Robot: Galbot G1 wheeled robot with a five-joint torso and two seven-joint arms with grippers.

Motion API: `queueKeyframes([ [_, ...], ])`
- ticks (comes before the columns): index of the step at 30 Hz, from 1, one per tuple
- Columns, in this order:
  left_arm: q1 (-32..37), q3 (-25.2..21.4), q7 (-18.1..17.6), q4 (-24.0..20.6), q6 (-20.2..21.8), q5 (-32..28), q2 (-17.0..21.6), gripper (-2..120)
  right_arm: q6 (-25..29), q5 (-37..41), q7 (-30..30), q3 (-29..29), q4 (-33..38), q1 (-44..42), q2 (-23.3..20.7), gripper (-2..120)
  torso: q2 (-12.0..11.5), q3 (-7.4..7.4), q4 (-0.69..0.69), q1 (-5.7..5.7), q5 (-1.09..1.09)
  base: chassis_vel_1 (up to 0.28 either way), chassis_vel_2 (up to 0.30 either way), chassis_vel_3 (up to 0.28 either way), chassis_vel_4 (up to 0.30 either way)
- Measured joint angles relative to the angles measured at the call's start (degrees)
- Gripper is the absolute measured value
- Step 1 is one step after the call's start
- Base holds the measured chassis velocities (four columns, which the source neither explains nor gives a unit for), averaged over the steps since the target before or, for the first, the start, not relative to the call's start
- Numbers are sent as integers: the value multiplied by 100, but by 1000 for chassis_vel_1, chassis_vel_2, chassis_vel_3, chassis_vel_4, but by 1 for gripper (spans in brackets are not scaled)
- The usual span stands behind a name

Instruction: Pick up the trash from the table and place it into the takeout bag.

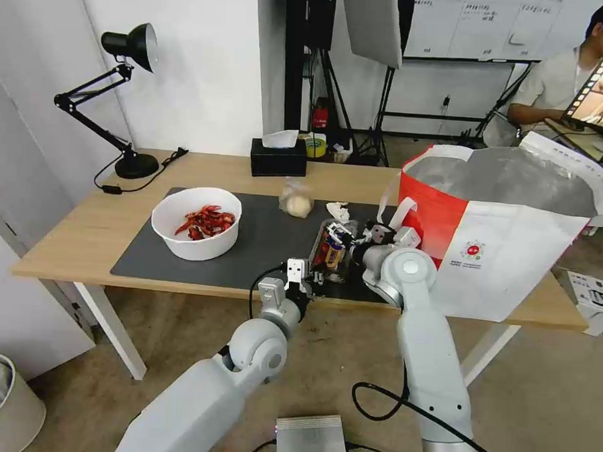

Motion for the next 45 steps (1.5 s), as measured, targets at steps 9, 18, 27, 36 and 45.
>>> queueKeyframes([
  [9,15,-1,-1,-6,-3,1,-4,0,-25,97,9,-6,-43,16,27,75,0,1,2,0,2,0,0,0,0],
  [18,23,-1,-2,-8,-11,8,-6,0,-30,171,74,5,-34,-10,-4,45,0,1,2,0,2,0,0,0,0],
  [27,34,-2,-9,0,-47,27,-11,0,-35,237,153,40,-60,-19,-7,10,0,0,2,0,2,0,0,0,0],
  [36,18,-16,-4,-3,-51,21,25,0,-35,307,175,85,-102,-5,-5,1,0,0,1,0,1,0,0,0,0],
  [45,62,-139,9,-105,-38,-2,76,0,-35,307,169,89,-122,11,4,1,0,0,1,0,1,0,0,0,0],
])
